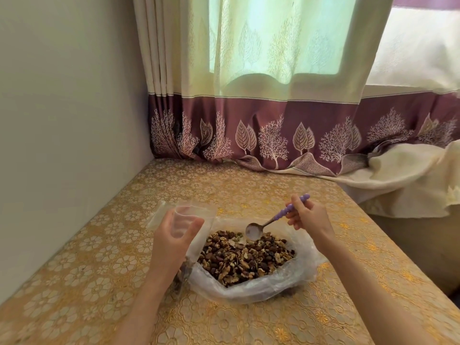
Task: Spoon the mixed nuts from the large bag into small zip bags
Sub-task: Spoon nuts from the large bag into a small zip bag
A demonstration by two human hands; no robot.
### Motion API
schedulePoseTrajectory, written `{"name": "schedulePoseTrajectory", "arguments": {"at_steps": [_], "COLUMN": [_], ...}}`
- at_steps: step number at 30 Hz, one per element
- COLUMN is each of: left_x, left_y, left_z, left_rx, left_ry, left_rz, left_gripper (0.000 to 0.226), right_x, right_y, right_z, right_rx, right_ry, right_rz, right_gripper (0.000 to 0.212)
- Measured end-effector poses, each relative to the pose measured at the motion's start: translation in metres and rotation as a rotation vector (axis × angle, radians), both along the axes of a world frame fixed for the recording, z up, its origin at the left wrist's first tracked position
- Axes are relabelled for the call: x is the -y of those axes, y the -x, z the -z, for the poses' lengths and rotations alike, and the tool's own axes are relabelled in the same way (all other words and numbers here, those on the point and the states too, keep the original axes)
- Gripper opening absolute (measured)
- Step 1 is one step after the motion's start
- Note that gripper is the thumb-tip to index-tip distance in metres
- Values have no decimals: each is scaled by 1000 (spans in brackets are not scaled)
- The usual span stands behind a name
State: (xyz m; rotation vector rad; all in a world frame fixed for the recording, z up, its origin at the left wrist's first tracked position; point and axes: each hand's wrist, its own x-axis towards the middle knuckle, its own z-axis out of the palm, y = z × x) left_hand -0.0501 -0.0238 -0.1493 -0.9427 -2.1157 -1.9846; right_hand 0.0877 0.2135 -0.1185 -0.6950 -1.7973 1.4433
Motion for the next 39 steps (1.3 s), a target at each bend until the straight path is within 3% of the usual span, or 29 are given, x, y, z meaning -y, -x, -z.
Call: {"name": "schedulePoseTrajectory", "arguments": {"at_steps": [15, 20, 30, 39], "left_x": [0, 0, 1, 1], "left_y": [-1, -1, -1, -3], "left_z": [1, 0, -1, -3], "left_rx": [-9, -8, 20, 14], "left_ry": [-8, -17, -29, -14], "left_rz": [20, 18, 29, 48], "left_gripper": [67, 55, 67, 79], "right_x": [1, 1, 3, 26], "right_y": [5, 6, 8, 23], "right_z": [2, 4, -9, -63], "right_rx": [147, 117, 45, -100], "right_ry": [115, 174, 392, 368], "right_rz": [-49, -9, -18, -75], "right_gripper": [39, 32, 37, 39]}}
